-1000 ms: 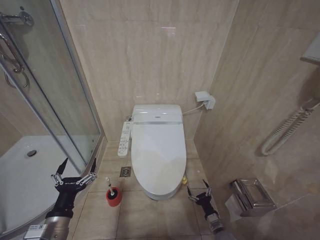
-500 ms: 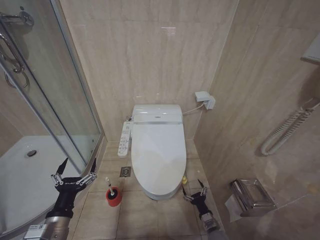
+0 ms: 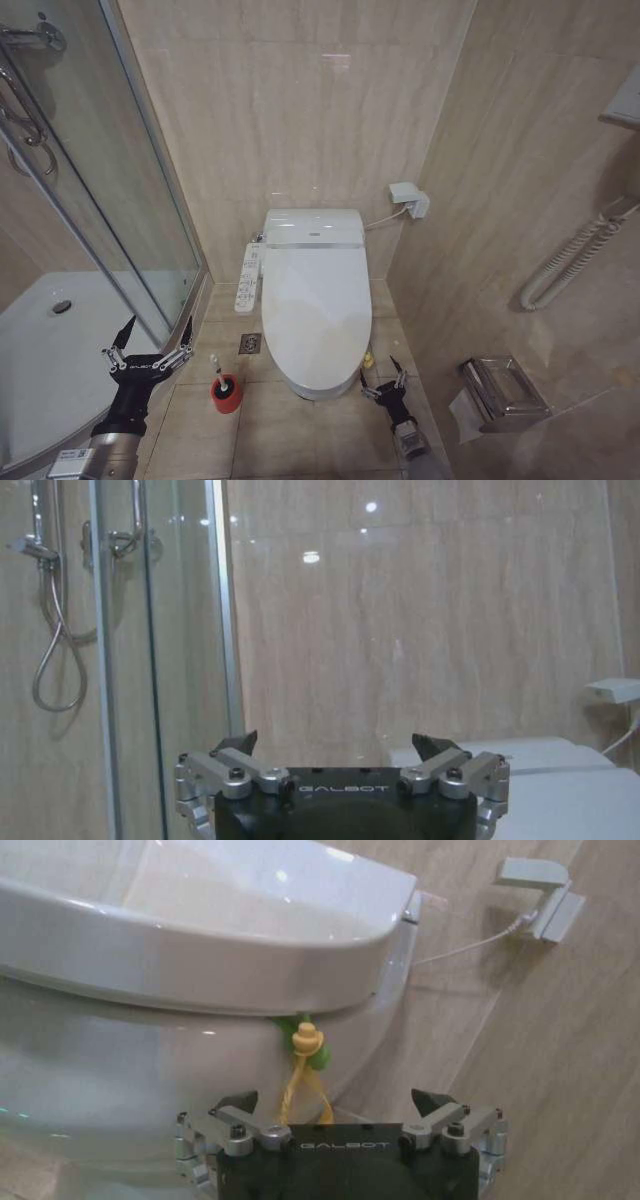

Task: Open the toilet lid, clean the toilet bowl with a toilet brush, close the toilet lid, and flush.

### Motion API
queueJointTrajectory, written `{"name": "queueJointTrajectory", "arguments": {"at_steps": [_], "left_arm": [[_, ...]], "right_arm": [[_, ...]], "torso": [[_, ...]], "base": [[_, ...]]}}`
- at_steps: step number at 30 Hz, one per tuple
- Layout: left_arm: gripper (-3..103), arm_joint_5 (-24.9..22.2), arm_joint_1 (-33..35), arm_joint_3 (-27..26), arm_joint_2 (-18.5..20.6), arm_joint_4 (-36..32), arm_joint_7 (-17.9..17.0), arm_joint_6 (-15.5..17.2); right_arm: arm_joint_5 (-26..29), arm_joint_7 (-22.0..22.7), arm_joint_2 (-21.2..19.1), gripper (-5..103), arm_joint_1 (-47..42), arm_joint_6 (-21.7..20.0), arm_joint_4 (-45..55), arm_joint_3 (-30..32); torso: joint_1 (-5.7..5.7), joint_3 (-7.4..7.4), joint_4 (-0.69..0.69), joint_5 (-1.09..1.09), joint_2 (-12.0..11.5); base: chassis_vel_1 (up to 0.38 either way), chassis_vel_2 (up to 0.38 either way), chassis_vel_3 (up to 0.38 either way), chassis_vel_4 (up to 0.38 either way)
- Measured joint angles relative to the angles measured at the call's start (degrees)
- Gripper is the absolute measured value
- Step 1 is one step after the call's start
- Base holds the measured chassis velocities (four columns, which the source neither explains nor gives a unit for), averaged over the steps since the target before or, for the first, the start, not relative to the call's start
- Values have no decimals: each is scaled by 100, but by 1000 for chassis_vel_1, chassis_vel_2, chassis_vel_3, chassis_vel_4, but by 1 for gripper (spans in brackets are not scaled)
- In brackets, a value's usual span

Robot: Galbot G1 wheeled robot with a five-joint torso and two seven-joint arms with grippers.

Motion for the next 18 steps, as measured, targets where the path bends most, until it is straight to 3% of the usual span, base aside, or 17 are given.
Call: {"name": "queueJointTrajectory", "arguments": {"at_steps": [18], "left_arm": [[100, 0, 0, 0, 0, 0, 0, 0]], "right_arm": [[-219, 346, 387, 100, 554, 201, -615, 176]], "torso": [[0, 0, 5, 4, 0]], "base": [[0, 0, 0, 0]]}}
